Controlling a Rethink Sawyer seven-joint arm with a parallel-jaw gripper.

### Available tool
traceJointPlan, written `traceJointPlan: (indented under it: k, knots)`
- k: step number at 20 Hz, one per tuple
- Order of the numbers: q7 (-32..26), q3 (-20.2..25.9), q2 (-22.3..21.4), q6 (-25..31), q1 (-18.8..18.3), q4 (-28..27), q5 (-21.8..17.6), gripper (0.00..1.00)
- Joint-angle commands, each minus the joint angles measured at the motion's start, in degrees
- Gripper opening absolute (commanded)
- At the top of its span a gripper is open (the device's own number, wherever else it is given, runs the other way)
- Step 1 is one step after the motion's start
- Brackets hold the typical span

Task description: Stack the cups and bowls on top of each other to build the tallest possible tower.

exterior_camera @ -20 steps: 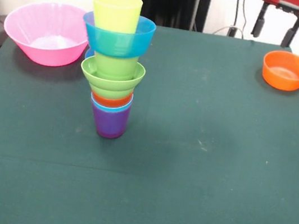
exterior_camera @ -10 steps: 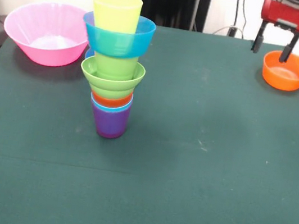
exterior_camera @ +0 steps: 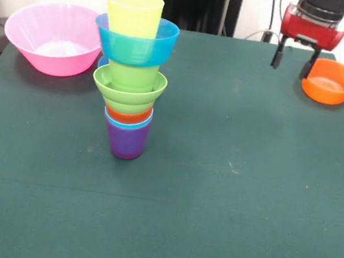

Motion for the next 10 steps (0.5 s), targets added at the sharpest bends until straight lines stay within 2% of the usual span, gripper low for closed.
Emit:
traceJointPlan:
  k: [1, 7, 10]
  knots:
    - [8.8, 0.2, 3.6, -4.2, -0.5, 4.9, 1.6, 1.00]
    - [8.9, 1.3, 1.4, -3.7, 0.2, 7.4, 4.0, 1.00]
    - [9.4, 1.8, -1.1, -2.5, 1.1, 9.1, 5.6, 1.00]
